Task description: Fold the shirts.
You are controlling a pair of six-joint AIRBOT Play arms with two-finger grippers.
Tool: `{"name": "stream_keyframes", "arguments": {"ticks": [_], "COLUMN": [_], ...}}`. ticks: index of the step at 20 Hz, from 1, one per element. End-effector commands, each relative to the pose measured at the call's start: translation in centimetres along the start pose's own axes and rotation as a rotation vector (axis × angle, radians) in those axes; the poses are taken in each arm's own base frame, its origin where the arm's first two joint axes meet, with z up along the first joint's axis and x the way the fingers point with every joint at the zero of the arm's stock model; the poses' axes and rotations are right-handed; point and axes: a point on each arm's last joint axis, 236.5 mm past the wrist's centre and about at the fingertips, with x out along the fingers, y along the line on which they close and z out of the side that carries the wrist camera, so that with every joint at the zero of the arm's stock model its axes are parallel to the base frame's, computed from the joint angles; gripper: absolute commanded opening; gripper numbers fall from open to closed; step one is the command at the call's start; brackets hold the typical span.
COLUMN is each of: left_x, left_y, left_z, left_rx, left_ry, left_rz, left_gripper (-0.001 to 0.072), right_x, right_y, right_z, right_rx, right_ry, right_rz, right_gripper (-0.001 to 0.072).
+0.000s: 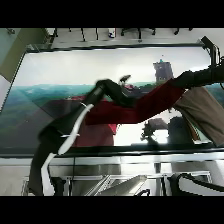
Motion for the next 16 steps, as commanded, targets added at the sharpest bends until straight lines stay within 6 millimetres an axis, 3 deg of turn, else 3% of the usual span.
{"name": "stream_keyframes", "arguments": {"ticks": [1, 3, 5, 6, 8, 11, 12, 13, 14, 15, 16], "left_x": [-13.7, -23.4, -32.1, -35.8, -41.1, -45.0, -45.6, -45.7, -45.7, -45.3, -44.9], "left_y": [0.9, 2.1, 3.4, 3.9, 5.0, 6.7, 7.5, 8.2, 8.8, 9.4, 9.8], "left_z": [1.0, 1.3, -0.4, -1.9, -5.4, -10.6, -12.2, -13.7, -14.8, -15.8, -16.7], "left_rx": [0.047, 0.021, -0.004, -0.011, -0.032, -0.091, -0.122, -0.158, -0.189, -0.216, -0.238], "left_ry": [-0.093, -0.253, -0.41, -0.479, -0.584, -0.694, -0.723, -0.751, -0.776, -0.796, -0.813], "left_rz": [0.031, 0.077, 0.144, 0.185, 0.268, 0.381, 0.412, 0.436, 0.453, 0.466, 0.473], "left_gripper": [0.0011, 0.0011, 0.0011, 0.0011, 0.0011, 0.0011, 0.0011, 0.0011, 0.0011, 0.0011, 0.0011], "right_x": [0.2, 1.4, 4.4, 6.4, 12.4, 24.2, 28.9, 33.0, 36.3, 38.7, 39.8], "right_y": [0.5, 2.7, 6.3, 8.5, 14.1, 21.9, 23.9, 25.3, 26.4, 27.0, 27.1], "right_z": [0.0, 0.4, 1.4, 2.0, 2.8, 1.3, -0.1, -1.6, -3.5, -5.4, -6.8], "right_rx": [0.043, 0.041, 0.012, -0.003, -0.035, -0.066, -0.077, -0.082, -0.095, -0.106, -0.129], "right_ry": [0.003, 0.0, -0.021, -0.04, -0.079, -0.15, -0.193, -0.246, -0.288, -0.307, -0.286], "right_rz": [0.01, 0.055, 0.092, 0.111, 0.166, 0.221, 0.219, 0.209, 0.197, 0.188, 0.181], "right_gripper": [0.002, 0.002, 0.002, 0.002, 0.002, 0.0021, 0.0067, 0.0291, 0.0429, 0.0458, 0.047]}}
